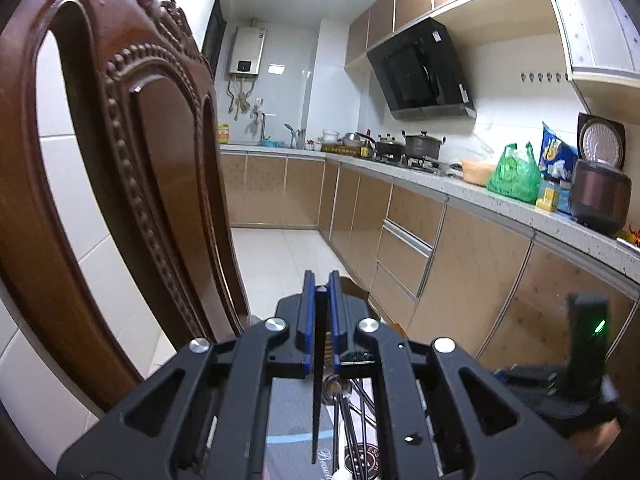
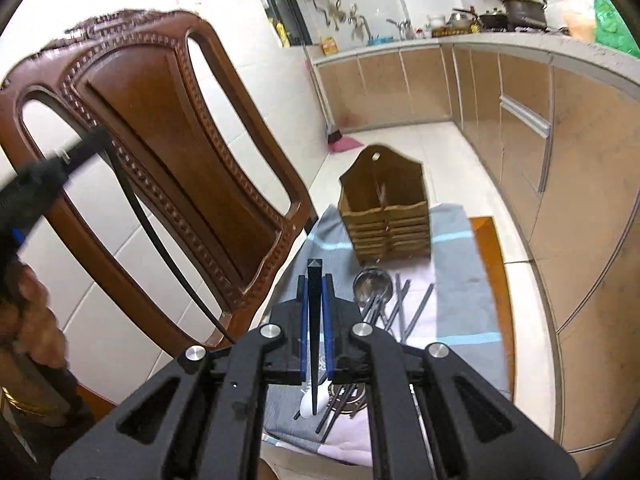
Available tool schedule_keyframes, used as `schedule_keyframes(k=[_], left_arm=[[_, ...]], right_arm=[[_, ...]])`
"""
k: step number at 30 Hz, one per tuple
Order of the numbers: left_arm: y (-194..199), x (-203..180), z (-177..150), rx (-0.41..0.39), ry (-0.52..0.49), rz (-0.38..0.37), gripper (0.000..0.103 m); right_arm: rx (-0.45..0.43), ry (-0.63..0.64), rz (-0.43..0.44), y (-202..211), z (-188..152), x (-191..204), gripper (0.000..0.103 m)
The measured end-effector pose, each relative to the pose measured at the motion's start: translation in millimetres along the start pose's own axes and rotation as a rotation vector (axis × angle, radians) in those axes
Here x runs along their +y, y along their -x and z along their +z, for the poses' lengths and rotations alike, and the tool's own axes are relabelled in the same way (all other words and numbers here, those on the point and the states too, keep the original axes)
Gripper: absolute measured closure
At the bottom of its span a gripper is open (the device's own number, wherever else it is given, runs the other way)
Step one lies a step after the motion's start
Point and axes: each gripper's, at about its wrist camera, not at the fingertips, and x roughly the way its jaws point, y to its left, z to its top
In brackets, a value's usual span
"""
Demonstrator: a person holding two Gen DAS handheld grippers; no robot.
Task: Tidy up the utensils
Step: 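Carry both held chopsticks up to the wooden holder and insert them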
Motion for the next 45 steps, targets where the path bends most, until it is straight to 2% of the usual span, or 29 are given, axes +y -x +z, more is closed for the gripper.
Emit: schedule_keyframes(k=[7,16,22,30,35,39,45], left_arm=[[-16,-20,-20,0.066,-0.024,-0.024,0.097],[-31,-55,-32,0.104,-0.071,-0.084,0.097],[-41,-60,-36,0.125,-0.081,-0.091,0.097],[-44,-47,-37,0.132,-0.058,-0.077,0.097],[-41,-39,-34,0.118,-0.032,-0.062,0.097],[-42,-28,-31,0.11,-0.005,-0.046,0.097],[-47,-14,-30,0.11,0.027,-0.028,0.097]], right_arm=[[-0.046,0.015,-0.075,38,12,-24,0.096],[-0.079,0.085,-0.188,52,24,-40,0.096],[-0.06,0.074,-0.206,44,21,-52,0.096],[-0.049,0.085,-0.198,30,26,-44,0.096],[-0.081,0.11,-0.18,24,55,-30,0.096],[-0.142,0.122,-0.176,11,101,-18,0.096],[-0.243,0.117,-0.237,-31,171,-17,0.096]])
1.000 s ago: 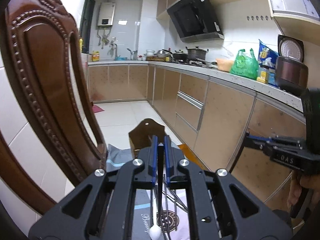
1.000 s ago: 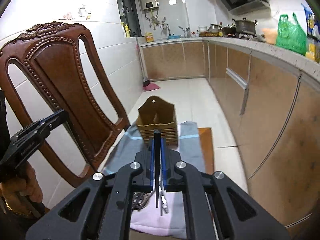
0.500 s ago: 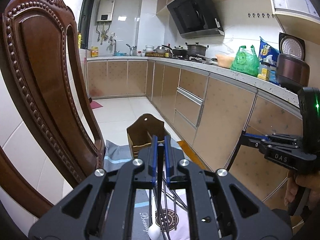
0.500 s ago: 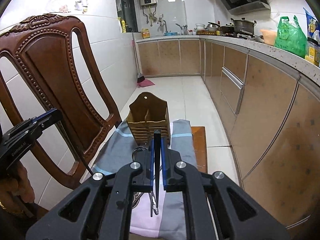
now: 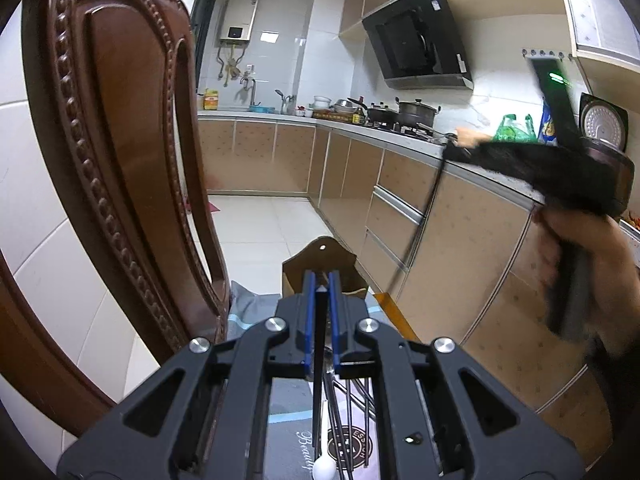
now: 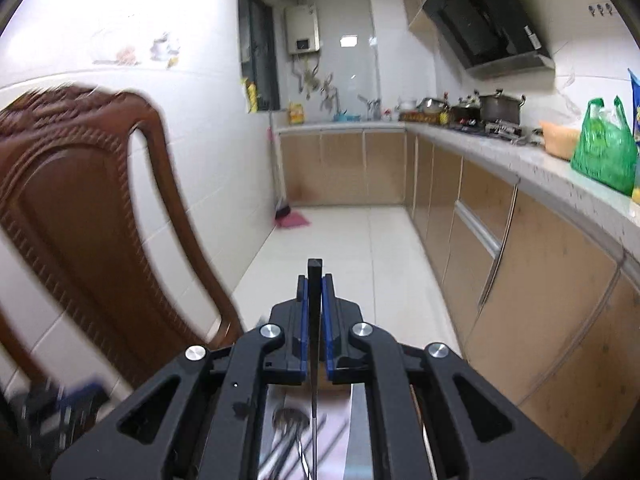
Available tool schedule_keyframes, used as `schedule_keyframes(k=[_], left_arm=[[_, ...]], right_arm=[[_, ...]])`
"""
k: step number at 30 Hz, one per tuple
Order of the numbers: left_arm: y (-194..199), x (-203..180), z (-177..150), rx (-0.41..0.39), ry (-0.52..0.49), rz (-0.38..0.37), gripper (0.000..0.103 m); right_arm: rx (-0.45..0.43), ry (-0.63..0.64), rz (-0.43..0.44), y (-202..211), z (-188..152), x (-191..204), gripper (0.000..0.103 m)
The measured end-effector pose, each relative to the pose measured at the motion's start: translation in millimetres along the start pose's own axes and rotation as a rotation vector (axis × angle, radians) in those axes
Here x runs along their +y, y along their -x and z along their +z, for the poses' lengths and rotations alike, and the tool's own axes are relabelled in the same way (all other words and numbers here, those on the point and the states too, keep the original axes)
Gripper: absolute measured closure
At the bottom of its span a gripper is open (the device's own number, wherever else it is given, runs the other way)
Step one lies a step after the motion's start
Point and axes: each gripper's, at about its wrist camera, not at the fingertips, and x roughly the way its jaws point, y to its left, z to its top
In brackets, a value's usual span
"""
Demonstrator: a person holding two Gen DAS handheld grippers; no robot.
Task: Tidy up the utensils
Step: 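Carry both held chopsticks up to the wooden holder and insert them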
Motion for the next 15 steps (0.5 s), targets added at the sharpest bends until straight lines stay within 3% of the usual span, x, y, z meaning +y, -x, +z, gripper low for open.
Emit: schedule_keyframes(k=[7,15], left_arm=[[-6,8,-1,0.002,0.017,0.011,0.097],[-10,10,-3,0.013,0.027,0.028,0.097]], right_arm=[[0.0,-0.027,-0.068,-89,-6,-7,0.096],[0.107,-0.13,-0.028,-156,-47,-24,0.096]])
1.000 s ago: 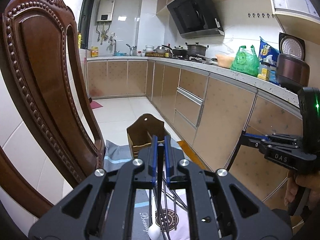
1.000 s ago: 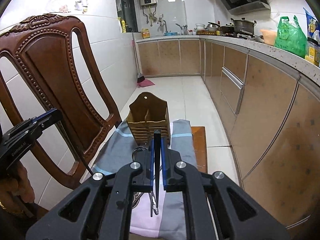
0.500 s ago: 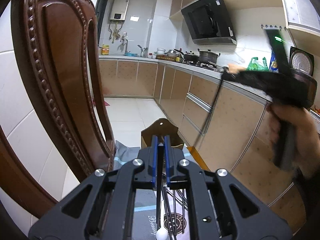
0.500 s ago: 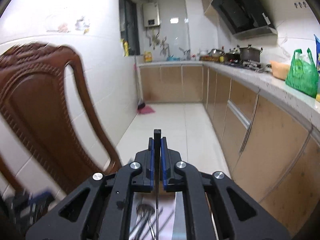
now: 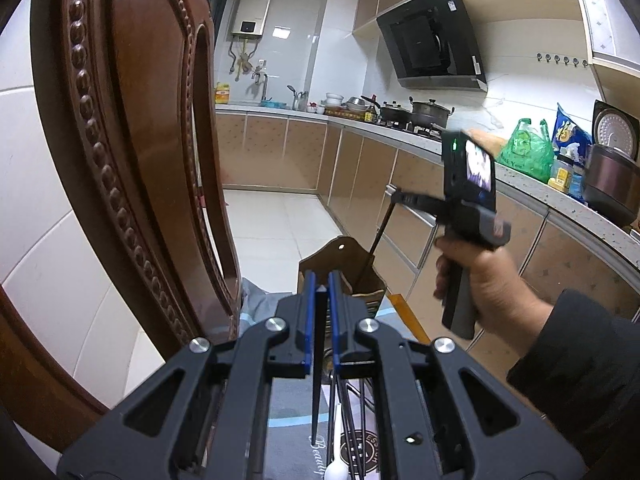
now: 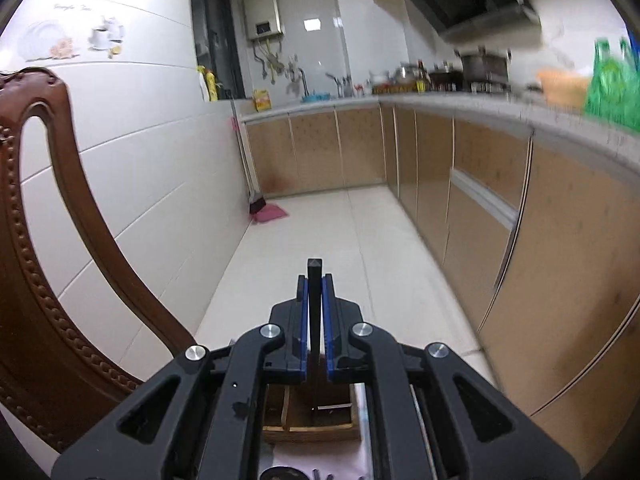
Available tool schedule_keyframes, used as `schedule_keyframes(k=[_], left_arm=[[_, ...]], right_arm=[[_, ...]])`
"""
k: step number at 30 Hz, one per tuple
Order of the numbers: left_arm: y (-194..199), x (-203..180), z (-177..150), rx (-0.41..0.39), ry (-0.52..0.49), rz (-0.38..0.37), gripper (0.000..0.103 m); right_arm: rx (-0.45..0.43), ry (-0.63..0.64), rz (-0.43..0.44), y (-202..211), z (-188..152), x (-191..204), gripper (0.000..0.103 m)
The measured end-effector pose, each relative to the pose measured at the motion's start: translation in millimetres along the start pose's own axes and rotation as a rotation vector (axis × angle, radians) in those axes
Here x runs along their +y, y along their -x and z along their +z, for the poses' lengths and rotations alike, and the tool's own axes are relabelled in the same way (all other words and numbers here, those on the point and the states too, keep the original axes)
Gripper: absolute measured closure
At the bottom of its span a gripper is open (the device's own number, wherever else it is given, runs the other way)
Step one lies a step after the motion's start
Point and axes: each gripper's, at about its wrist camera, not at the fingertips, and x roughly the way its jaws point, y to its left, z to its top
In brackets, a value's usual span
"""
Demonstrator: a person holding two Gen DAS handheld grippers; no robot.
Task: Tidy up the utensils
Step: 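Carry both held chopsticks up to the wooden holder and insert them, then open both tools to release the chopsticks into the holder and withdraw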
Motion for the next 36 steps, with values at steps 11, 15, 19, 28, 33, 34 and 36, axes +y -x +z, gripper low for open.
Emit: schedule_keyframes(k=[11,15,19,28,33,34,36], left_arm=[[-14,-6,-1,0.016,0.007,0.028,0.097],[-20,-8,-5,0.005,0.016,0.05,0.097],[-28,-9,-2,-0.004,0.05,0.07,0.097],[-54,-29,69,-0.104,0.144,0.091,0.097],[-87,-42,113,-0.129,0.117,0.109,0.097],[-93,-45,119,-0.132,0.108,0.117,0.097],[-110,-46,129,-0.135,0.104,0.128,0.097]], right_arm=[[-0.061,-0.029,0.073,62,-44,-39,0.023],[-0.185,-0.12,0.082,125,-99,-79,0.012],[-0.21,-0.196,0.051,147,-167,-119,0.011],[-0.082,-0.272,0.01,115,-174,-159,0.011],[-0.091,-0.312,0.038,111,-172,-173,0.011],[-0.093,-0.311,0.041,111,-172,-174,0.011],[-0.094,-0.317,0.048,114,-173,-179,0.011]])
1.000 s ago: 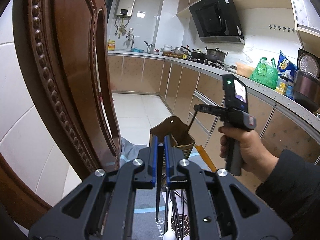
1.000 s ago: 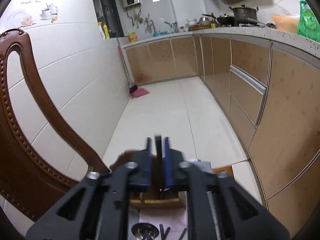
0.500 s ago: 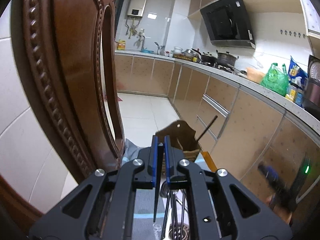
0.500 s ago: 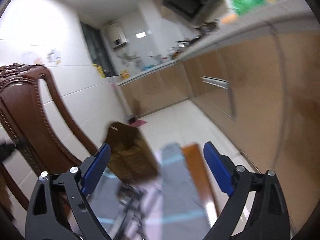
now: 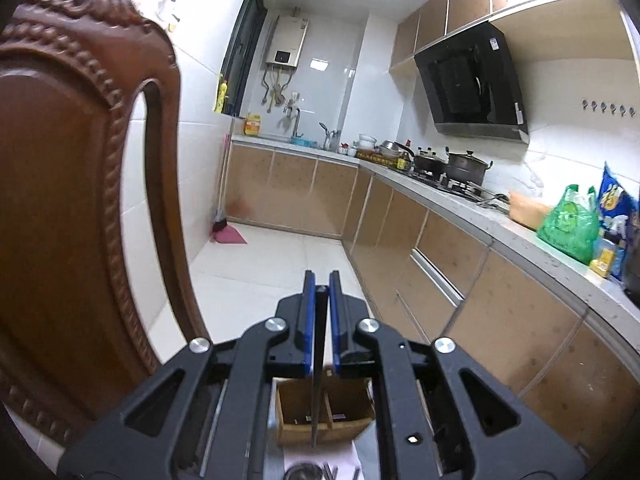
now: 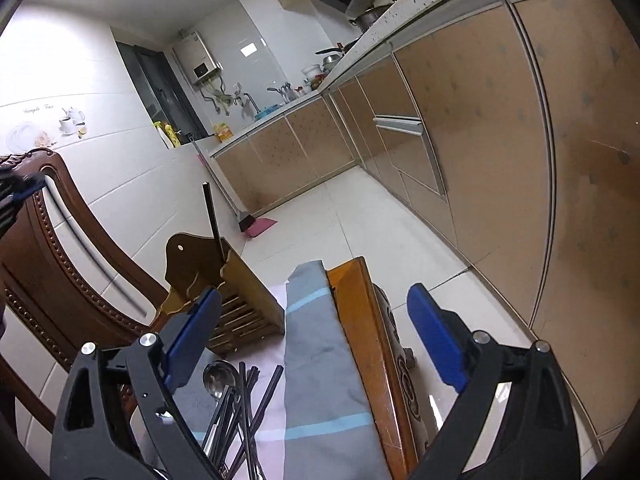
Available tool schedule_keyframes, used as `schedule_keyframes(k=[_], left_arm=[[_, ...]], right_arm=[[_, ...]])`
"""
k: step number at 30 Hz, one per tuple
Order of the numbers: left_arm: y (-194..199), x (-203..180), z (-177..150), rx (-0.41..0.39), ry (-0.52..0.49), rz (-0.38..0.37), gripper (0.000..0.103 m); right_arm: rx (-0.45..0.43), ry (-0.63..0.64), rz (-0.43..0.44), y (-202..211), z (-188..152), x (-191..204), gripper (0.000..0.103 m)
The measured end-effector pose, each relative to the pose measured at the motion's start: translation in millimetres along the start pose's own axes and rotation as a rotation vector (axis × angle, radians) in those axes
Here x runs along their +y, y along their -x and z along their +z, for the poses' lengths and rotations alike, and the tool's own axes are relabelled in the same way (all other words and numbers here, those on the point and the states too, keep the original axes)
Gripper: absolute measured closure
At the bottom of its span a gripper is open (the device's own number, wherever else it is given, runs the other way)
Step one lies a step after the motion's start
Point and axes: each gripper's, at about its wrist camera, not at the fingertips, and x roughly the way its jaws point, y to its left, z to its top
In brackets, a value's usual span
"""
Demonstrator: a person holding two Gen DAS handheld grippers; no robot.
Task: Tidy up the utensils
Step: 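Open both tools to release the chopsticks into the holder and withdraw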
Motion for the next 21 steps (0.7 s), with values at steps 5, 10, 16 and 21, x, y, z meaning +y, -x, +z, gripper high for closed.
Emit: schedule_keyframes(k=[5,10,16,21], left_arm=[[-35,4,-1,-0.018,0.03,0.01,0.096],[-86,21,-33,0.092,0.102,0.006,0.097],[-120,49,-94,0.271,0.184,-0.052,0.078],[-81,57,-119,0.27,0.15,-0.029,0.02]], right_arm=[[0.018,-0.015,0.002,-4,2,-7,0.011],[0.025,0.002,-0.001,-8,2,-6,0.011],[0.044,0.032,0.004,-12,-1,4,0.011],[0.069,0.054,0.025,-15,-6,17,0.011]])
